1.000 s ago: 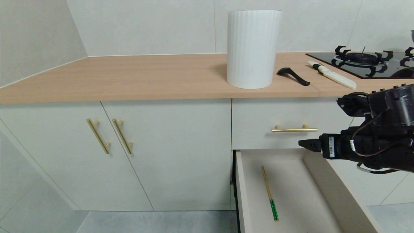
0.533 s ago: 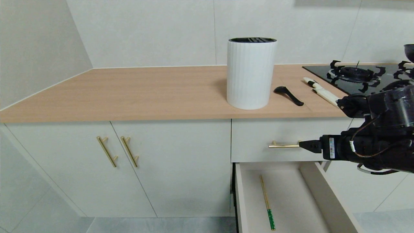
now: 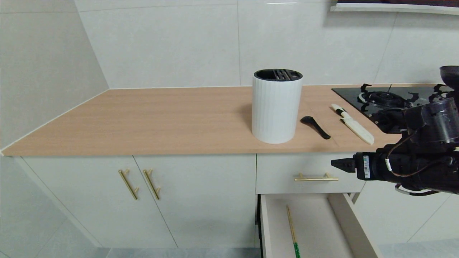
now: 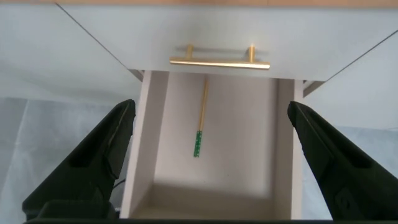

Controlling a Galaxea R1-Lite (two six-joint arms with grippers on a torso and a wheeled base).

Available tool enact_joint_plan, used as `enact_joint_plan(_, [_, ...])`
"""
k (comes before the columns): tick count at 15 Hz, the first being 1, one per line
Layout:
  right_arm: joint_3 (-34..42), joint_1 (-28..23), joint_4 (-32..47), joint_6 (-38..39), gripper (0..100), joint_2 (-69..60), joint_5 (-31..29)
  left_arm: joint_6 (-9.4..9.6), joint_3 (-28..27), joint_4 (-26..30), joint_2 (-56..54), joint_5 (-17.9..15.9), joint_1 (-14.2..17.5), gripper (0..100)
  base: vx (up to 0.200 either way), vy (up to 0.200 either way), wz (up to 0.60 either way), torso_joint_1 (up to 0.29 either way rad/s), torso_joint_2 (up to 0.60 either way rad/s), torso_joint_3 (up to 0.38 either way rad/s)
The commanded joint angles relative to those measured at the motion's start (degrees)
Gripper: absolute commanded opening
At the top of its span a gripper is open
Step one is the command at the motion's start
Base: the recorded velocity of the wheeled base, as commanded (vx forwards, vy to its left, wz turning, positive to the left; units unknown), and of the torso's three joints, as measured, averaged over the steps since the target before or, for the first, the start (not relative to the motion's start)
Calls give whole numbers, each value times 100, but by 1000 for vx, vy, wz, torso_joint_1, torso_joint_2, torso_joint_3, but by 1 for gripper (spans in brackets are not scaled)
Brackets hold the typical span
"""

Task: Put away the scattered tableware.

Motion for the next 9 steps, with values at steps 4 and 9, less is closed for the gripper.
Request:
enact_joint_plan(4, [6, 1, -10, -10, 100, 72, 6, -4, 0, -6, 0, 6, 1, 100, 0, 0, 0, 216, -497, -283])
enact_joint_plan(9, [-55, -175, -590, -318, 100, 441, 23, -4, 0, -6, 0, -2, 1, 100, 0, 0, 0, 74, -164, -91])
